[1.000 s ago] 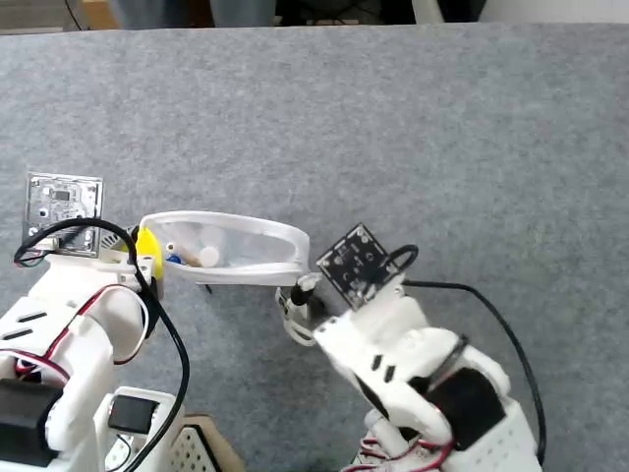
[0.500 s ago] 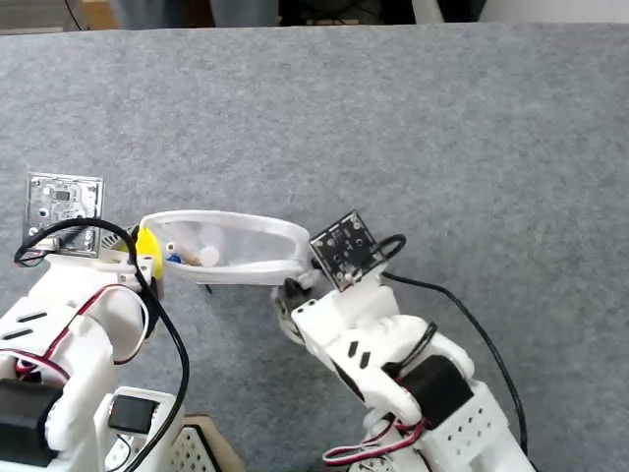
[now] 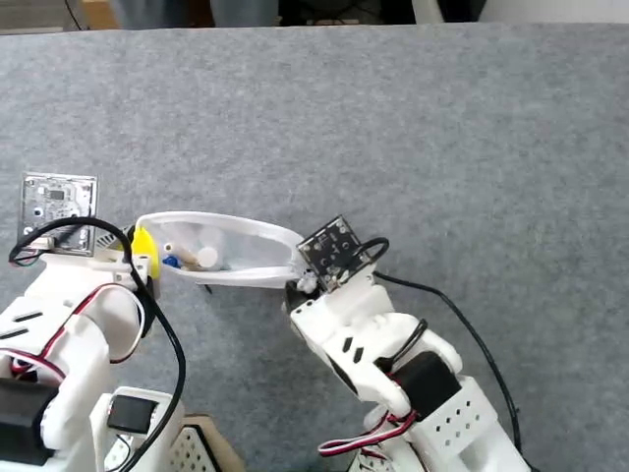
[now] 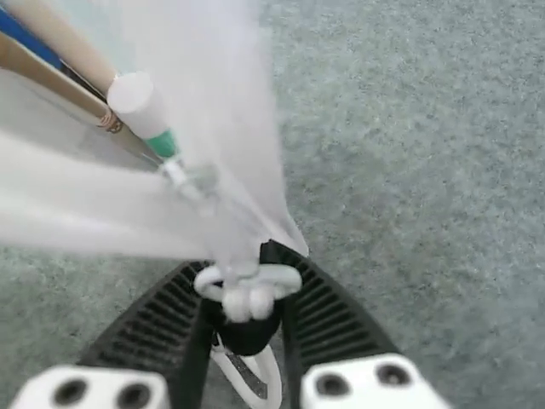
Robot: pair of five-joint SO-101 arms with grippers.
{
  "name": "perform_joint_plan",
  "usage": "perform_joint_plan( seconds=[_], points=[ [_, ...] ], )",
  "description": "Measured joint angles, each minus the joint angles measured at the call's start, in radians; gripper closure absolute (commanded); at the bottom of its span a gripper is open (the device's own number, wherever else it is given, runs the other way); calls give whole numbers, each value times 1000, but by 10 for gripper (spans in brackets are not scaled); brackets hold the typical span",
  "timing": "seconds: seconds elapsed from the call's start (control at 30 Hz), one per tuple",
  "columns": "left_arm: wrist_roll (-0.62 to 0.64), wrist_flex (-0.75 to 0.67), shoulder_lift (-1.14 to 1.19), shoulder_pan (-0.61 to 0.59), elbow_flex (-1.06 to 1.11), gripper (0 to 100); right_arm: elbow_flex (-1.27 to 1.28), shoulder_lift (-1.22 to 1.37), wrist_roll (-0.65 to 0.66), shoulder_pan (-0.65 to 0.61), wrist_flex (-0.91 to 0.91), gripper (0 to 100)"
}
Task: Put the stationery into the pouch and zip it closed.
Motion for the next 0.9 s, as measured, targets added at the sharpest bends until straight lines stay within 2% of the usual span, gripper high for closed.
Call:
perform_joint_plan(
  seconds=[0.27, 0.47, 0.63, 0.9],
  points=[
    [0, 0, 0, 0, 0, 972, -52, 3, 28, 31, 0, 986],
    [0, 0, 0, 0, 0, 972, -354, 0, 28, 66, 100, 986],
    [0, 0, 0, 0, 0, 972, -543, 5, 28, 61, 106, 986],
    [5, 2, 0, 0, 23, 972, -548, 5, 29, 63, -23, 986]
  ],
)
